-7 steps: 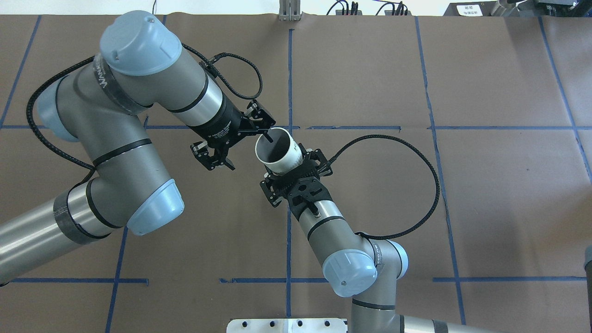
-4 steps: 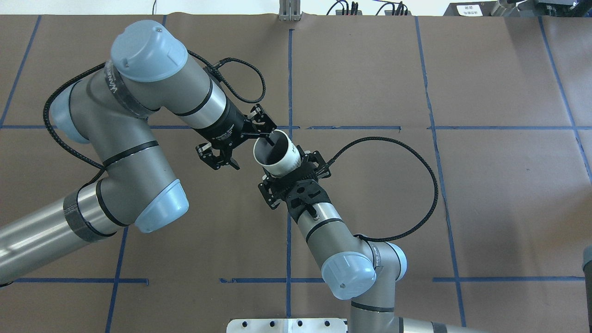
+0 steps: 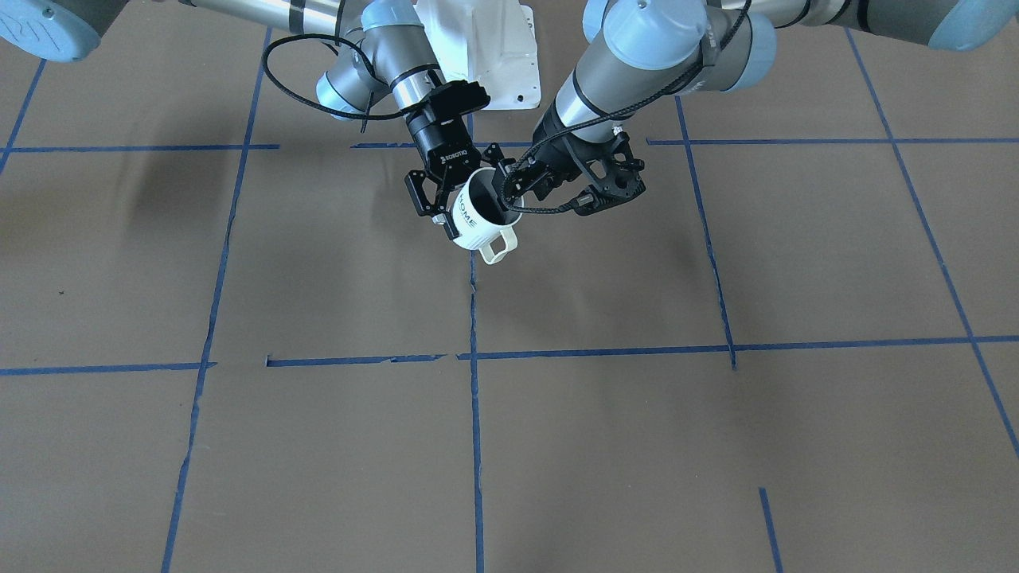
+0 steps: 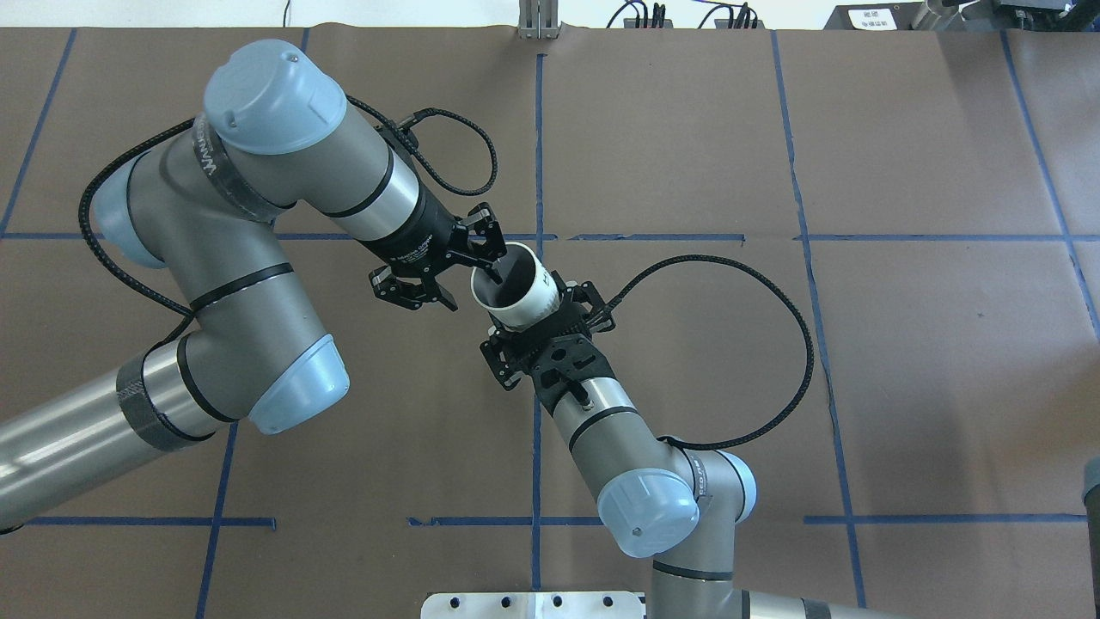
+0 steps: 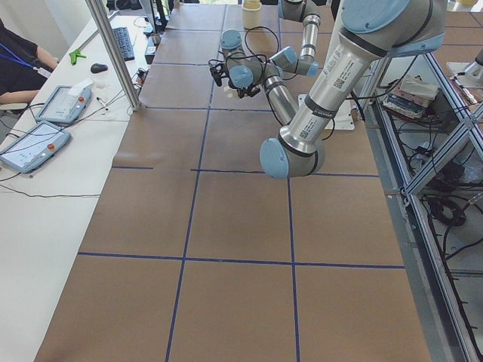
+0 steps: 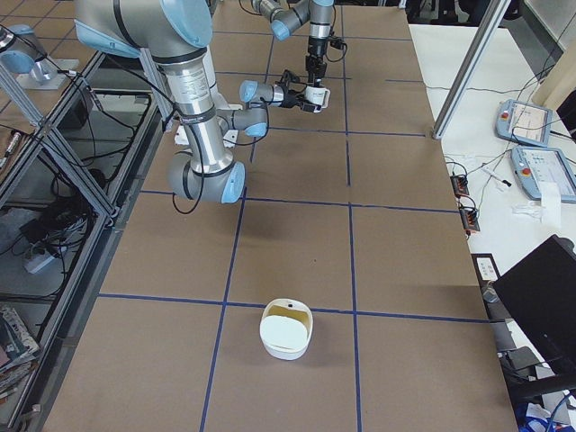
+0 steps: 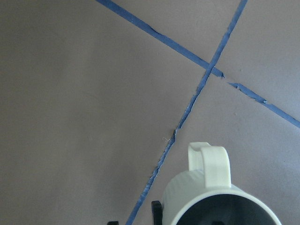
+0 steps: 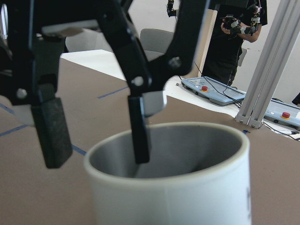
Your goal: Left arm hands cup to right arm to dump lemon
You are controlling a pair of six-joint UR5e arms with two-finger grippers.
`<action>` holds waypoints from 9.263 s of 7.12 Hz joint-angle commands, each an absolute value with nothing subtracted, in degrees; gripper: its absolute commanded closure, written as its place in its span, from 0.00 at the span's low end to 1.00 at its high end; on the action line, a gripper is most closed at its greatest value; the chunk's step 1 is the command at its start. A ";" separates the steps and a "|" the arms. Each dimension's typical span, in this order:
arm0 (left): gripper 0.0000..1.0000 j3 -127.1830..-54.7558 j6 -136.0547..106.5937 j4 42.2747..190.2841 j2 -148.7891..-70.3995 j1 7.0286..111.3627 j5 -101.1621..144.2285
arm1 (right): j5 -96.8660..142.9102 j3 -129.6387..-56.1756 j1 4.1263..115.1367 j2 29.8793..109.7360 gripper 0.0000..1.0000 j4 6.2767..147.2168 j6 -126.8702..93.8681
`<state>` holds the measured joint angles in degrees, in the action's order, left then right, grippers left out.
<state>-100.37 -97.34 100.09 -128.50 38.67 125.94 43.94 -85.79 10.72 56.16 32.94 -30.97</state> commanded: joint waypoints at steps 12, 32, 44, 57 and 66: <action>1.00 -100.28 -97.38 100.11 -128.50 38.14 125.95 | 44.12 -85.69 10.90 56.87 0.00 32.52 -30.85; 1.00 -99.12 -59.47 98.53 -111.04 58.87 133.95 | 56.18 -89.03 17.46 55.99 0.01 35.48 -36.00; 1.00 -101.26 -42.71 117.85 -83.23 60.06 127.27 | 135.00 -101.77 69.24 71.34 0.00 85.52 -20.49; 0.00 -103.27 8.68 83.70 -82.71 88.57 131.66 | 135.00 -104.59 83.04 93.15 0.00 87.43 0.26; 0.00 -104.15 8.79 84.46 -79.10 90.70 135.70 | 134.83 -105.82 88.15 104.15 0.00 87.01 -0.79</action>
